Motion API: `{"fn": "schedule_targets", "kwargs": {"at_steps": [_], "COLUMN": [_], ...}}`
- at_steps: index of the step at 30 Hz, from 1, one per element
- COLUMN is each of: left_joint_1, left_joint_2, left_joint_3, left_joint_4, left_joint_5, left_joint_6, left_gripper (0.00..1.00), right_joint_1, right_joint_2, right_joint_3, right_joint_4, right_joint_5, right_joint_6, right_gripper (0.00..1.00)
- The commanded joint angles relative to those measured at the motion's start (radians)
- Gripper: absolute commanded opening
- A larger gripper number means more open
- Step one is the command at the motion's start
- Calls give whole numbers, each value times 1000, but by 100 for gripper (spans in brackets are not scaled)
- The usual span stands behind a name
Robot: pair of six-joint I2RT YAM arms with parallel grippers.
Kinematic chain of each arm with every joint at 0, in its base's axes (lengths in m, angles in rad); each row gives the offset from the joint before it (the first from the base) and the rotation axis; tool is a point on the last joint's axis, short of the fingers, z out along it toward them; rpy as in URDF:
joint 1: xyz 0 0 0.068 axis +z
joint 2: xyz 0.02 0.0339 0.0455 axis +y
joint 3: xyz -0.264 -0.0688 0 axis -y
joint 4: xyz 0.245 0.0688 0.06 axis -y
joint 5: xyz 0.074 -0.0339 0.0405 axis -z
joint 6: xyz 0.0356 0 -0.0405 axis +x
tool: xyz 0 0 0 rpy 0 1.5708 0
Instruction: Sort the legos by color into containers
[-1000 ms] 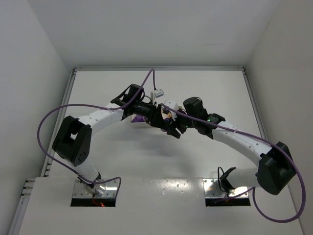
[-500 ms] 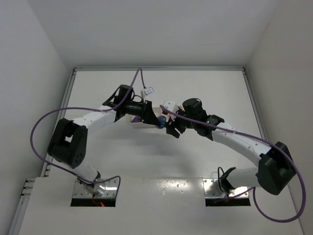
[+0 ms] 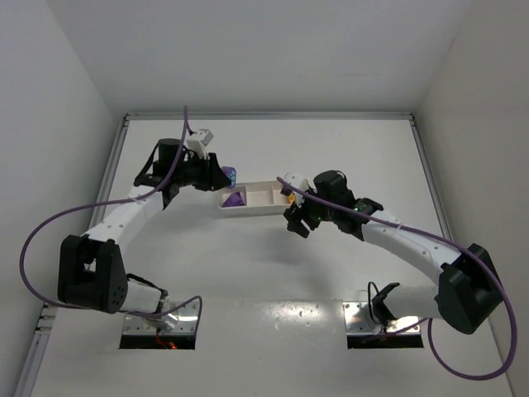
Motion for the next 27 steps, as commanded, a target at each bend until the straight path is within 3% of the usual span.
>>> {"fn": "schedule_targets", "kwargs": {"at_steps": [1, 4, 20, 23, 27], "left_joint_1": [-8, -17, -47, -57, -66], "left_joint_2": [5, 40, 155, 155, 155], "left_joint_3": [34, 53, 67, 57, 47], "left_joint_4": [-73, -93, -111, -111, -111], "left_joint_5": [-257, -331, -307, -307, -307], "left_joint_6": [53, 53, 53, 53, 53], "left_gripper": [2, 3, 3, 10, 29], "right_joint_1": [-6, -6, -6, -6, -6], "right_joint_2": [13, 24, 52, 52, 52], "right_joint_3": [32, 53, 62, 62, 62], "right_joint_4": [44, 44, 53, 53, 53], "right_joint_5": [-35, -44, -44, -44, -44], "right_joint_6": [48, 57, 67, 67, 67], "right_gripper": [0, 0, 0, 0, 0]}}
